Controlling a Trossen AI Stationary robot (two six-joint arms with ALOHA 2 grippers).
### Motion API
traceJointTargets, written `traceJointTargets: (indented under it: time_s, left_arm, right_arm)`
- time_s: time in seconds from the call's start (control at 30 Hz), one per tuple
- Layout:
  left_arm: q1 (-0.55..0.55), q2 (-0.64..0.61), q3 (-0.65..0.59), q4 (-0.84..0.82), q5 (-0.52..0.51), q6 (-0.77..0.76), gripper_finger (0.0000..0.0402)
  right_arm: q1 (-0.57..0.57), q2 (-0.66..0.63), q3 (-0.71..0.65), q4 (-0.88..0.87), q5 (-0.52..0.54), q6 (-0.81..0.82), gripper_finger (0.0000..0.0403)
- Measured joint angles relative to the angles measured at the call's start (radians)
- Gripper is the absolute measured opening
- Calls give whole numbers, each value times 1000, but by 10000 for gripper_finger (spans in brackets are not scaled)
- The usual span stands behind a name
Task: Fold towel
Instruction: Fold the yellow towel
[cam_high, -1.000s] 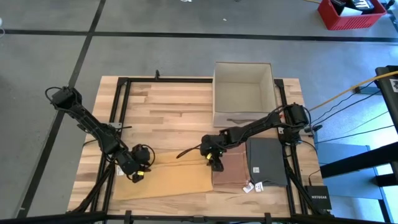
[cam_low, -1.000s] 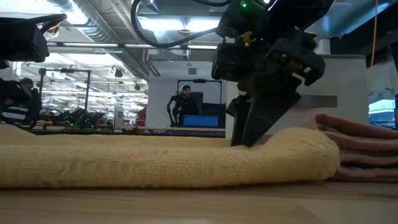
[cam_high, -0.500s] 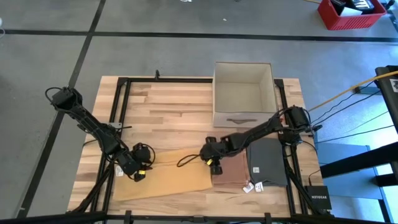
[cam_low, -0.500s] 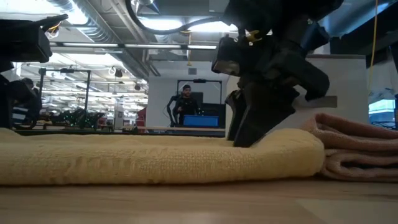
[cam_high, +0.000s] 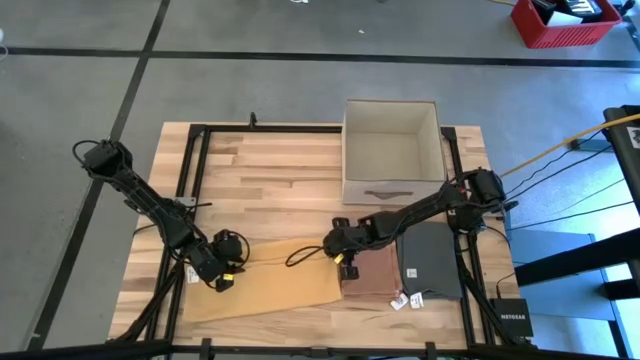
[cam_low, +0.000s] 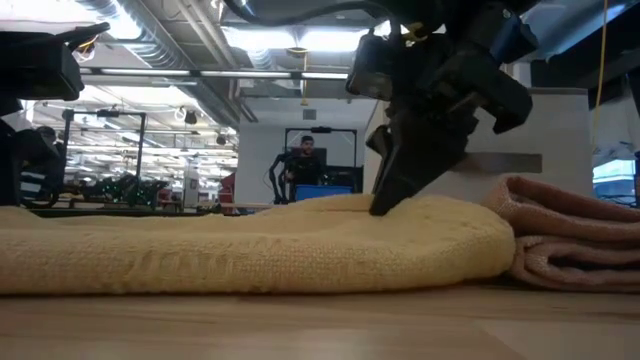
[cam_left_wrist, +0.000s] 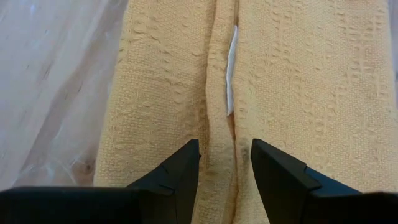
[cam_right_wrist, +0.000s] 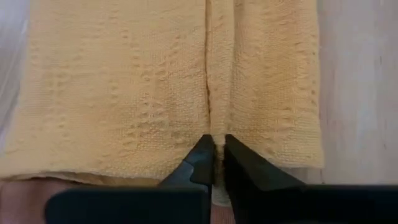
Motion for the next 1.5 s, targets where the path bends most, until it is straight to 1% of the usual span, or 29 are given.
traceJointTargets:
  time_s: [0.07,0.2,0.3,0.4,0.47,0.5,0.6,0.67,0.87,1.07,1.23,1.3,1.37,1.5]
  left_arm:
    - [0,0,0,0,0,0,138]
    - [0,0,0,0,0,0,138]
    - [0,0,0,0,0,0,138]
    - [0,0,0,0,0,4,138]
    - [0,0,0,0,0,4,138]
    - [0,0,0,0,0,4,138]
    - [0,0,0,0,-1,5,138]
    - [0,0,0,0,-4,4,138]
    - [0,0,0,0,-6,2,138]
    - [0,0,0,0,-7,0,138]
    - [1,-1,0,1,-9,4,138]
    - [1,-1,0,0,-9,4,138]
    - [1,-1,0,0,-10,3,138]
    - [1,-1,0,0,-16,0,138]
  right_arm:
    - [0,-2,0,-1,-4,8,50]
    - [0,-2,0,-2,-37,10,104]
    - [-1,-2,0,-1,-25,9,142]
    - [-2,-2,0,-4,-49,-10,165]
    - [3,-2,0,-5,-64,-16,168]
    - [5,-2,0,-7,-52,-16,167]
    - [6,-2,0,-24,28,-11,161]
    - [4,-2,0,-28,39,6,159]
    - [5,29,-1,-22,-66,10,159]
    - [5,25,4,-28,-104,26,159]
    - [5,13,27,-19,-226,8,159]
    - [5,14,26,-22,-248,7,159]
    - [5,14,26,-25,-226,7,159]
    - [5,15,13,-28,-132,8,159]
